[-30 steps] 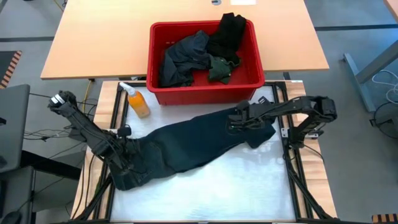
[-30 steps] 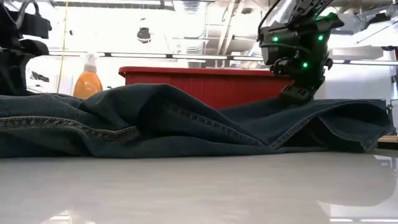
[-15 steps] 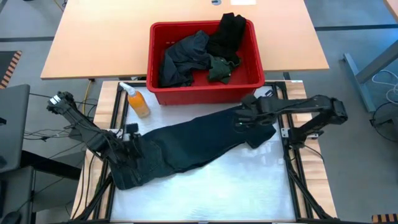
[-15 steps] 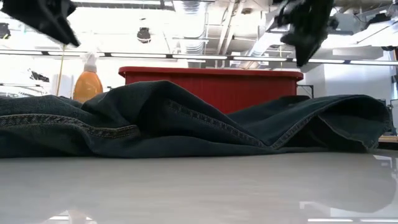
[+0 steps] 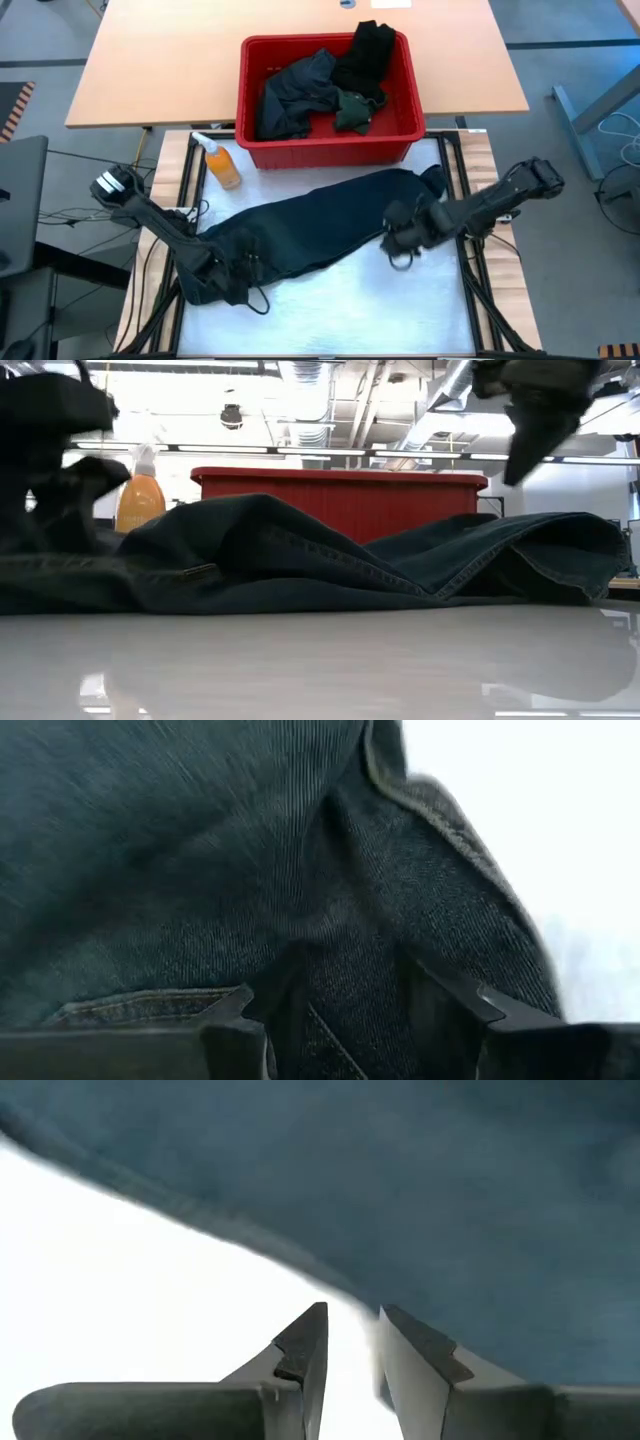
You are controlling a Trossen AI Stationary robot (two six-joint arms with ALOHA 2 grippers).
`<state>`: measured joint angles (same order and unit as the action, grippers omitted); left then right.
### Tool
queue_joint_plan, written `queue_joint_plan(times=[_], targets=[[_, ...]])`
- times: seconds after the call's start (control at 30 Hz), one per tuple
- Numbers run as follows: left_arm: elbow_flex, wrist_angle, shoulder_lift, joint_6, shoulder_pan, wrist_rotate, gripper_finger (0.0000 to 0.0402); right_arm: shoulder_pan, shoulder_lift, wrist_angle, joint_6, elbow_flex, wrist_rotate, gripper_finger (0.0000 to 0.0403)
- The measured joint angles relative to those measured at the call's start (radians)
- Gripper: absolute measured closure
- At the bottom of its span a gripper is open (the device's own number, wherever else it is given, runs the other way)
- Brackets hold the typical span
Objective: Fold Laundry from Bin
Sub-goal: Fold the dark blue jeans
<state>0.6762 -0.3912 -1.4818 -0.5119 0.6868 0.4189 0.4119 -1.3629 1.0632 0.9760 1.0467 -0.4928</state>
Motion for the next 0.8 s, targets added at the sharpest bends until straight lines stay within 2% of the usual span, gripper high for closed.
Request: queue_joint_plan(times=[0.17, 0.37, 0.43, 0.57, 0.67, 0.8], targets=[[0.004, -0.003, -0.071, -0.025, 0.0, -0.05, 0.026, 0.066, -0.014, -0.228, 0.022, -0.149, -0.012, 0.0283], [0.003, -0.012, -0.021, -0.051, 0.0, -0.136, 0.026, 0.039, -0.097, -0.406, -0.018, -0.294, -0.035, 0.0293], [0.003, -0.014, 0.01, -0.065, 0.003, -0.159, 0.026, 0.029, -0.14, -0.472, -0.05, -0.324, -0.092, 0.0298], [0.003, -0.018, 0.053, -0.073, 0.008, -0.158, 0.026, 0.028, -0.223, -0.575, -0.095, -0.34, -0.323, 0.0315], [0.003, -0.022, 0.067, -0.094, 0.01, -0.194, 0.026, 0.012, -0.281, -0.57, -0.108, -0.339, -0.447, 0.0332], [0.003, -0.049, 0.068, -0.167, 0.015, -0.266, 0.026, -0.045, -0.318, -0.364, 0.058, -0.338, -0.479, 0.0363]])
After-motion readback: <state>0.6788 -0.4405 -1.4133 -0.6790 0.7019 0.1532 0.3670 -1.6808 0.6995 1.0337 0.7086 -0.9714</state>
